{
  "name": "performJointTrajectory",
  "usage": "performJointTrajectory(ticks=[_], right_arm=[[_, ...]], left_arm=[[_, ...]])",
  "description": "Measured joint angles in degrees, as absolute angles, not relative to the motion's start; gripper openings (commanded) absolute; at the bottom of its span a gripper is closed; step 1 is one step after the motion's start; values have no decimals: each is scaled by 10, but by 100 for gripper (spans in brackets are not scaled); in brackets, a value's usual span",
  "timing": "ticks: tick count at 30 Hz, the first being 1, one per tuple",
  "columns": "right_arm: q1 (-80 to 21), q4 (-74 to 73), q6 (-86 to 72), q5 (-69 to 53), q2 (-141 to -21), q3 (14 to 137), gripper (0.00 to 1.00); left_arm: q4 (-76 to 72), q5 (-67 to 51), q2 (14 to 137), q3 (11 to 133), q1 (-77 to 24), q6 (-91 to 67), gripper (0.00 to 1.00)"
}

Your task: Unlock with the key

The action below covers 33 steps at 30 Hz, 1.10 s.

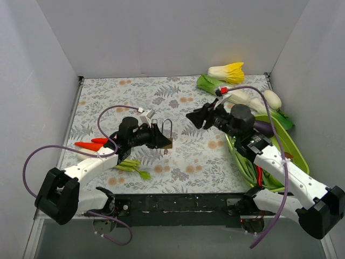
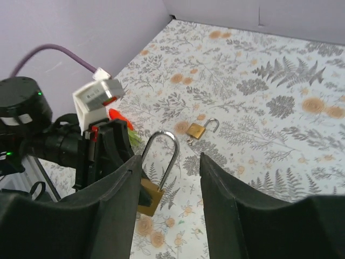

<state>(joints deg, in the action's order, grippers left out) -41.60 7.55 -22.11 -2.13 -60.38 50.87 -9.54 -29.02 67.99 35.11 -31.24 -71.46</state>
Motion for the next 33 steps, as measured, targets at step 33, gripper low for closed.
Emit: performJointTrajectory(ticks=[33], right_arm=[[-444,207,-403,-180,-719,475,48]], left_arm=[[94,-213,631,407,-343,-563,0]])
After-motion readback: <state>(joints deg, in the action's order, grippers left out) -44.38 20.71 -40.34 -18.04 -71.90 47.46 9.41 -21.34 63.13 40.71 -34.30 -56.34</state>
